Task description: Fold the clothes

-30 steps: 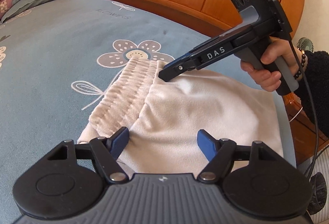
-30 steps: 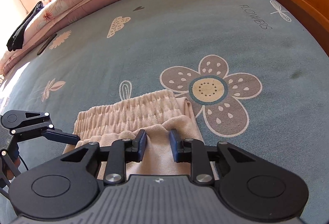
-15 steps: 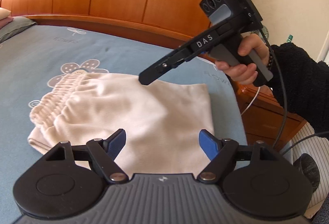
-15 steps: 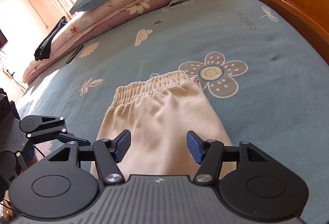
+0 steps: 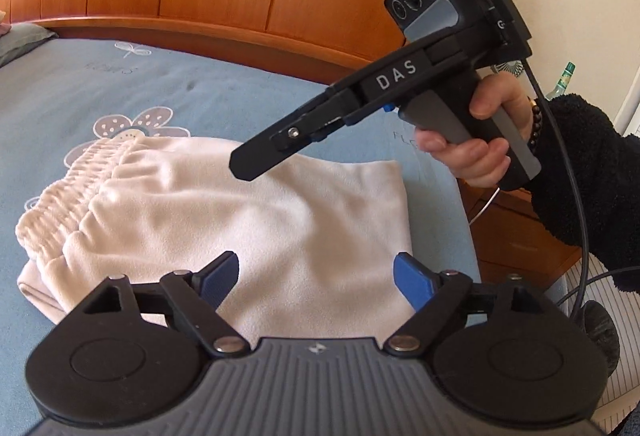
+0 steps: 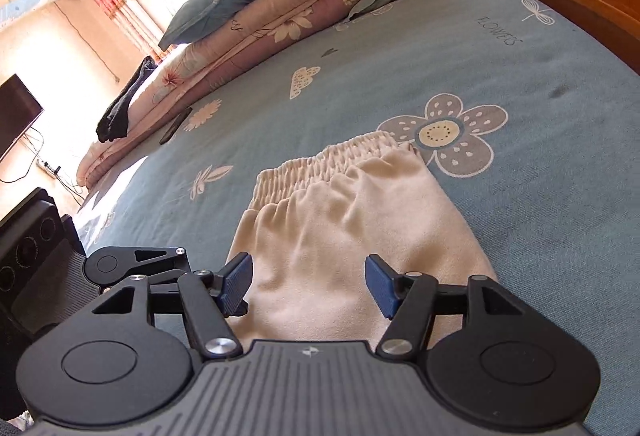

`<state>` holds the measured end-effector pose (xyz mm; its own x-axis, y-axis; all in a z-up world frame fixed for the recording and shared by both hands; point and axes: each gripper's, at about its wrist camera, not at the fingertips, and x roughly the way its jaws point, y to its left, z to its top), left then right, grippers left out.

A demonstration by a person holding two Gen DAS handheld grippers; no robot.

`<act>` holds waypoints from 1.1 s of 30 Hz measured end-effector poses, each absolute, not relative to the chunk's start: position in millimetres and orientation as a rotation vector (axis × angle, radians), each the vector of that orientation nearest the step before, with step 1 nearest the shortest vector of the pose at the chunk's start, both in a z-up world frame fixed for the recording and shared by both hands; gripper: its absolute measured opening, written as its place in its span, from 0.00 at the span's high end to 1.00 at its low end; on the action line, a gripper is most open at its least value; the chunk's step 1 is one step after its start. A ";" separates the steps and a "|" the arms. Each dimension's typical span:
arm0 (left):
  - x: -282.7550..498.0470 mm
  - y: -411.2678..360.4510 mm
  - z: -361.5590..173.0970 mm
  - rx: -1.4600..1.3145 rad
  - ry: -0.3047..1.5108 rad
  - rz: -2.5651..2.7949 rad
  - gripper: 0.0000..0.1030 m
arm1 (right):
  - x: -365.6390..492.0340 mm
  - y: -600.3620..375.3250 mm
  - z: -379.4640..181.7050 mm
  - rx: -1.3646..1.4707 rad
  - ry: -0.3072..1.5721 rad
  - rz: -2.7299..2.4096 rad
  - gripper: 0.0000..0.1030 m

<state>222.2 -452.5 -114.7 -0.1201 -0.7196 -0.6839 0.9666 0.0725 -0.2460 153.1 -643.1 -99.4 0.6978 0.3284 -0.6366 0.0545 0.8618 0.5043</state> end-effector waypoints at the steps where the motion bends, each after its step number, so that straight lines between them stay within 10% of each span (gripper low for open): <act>1: 222.9 -456.9 -123.5 0.419 0.833 -1.479 0.18 | 160.5 -643.2 -108.0 0.513 0.831 0.130 0.35; 20: 208.3 -492.8 -128.4 0.526 0.866 -1.520 0.18 | 137.0 -666.0 -107.5 0.547 0.822 0.004 0.32; 33: 249.8 -380.4 -94.5 0.348 0.865 -1.282 0.17 | 159.7 -657.9 -121.2 0.535 0.856 0.000 0.30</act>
<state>249.8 -380.4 -94.5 0.0345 -0.6867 -0.7261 0.9301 0.2879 -0.2281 159.7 -657.9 -121.2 0.6638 0.2105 -0.7177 0.2102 0.8684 0.4491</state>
